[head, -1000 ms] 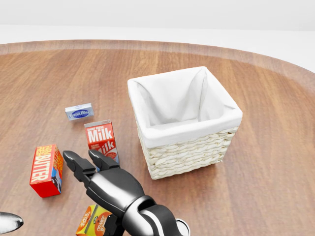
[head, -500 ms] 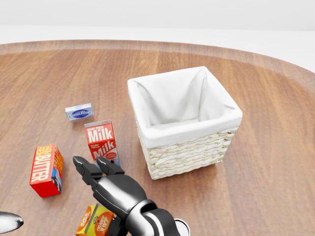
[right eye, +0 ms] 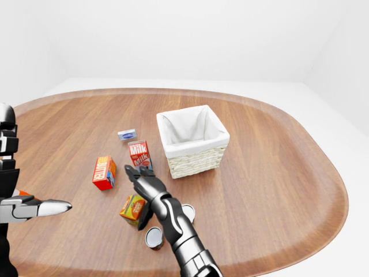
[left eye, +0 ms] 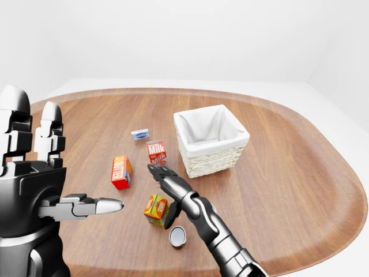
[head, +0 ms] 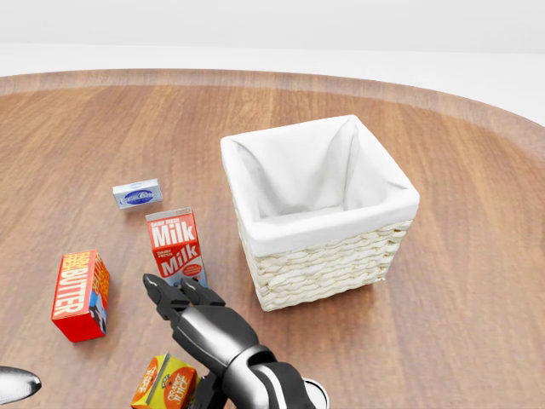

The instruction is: Pick up the orange juice, and put it in the basket.

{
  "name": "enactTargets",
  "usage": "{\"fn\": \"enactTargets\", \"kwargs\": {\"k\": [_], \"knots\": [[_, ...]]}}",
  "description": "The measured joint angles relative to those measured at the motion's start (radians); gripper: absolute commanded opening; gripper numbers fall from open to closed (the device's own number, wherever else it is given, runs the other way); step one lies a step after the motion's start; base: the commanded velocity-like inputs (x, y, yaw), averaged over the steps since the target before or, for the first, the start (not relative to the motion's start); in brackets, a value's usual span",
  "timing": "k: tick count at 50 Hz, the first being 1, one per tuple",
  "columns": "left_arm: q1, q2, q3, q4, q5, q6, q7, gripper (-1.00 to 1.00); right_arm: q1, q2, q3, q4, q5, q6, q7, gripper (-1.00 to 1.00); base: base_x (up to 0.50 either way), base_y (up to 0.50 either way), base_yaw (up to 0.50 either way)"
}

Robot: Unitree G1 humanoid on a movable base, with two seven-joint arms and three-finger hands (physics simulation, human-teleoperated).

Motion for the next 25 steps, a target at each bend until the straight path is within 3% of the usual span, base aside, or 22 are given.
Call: {"fn": "enactTargets", "kwargs": {"k": [25], "knots": [[0.001,-0.001,0.003,-0.008,-0.003,0.0,-0.001,1.0,-0.085,0.017,-0.04,0.162,0.014,0.0,-0.056,1.0,0.0,0.0,0.0]]}}
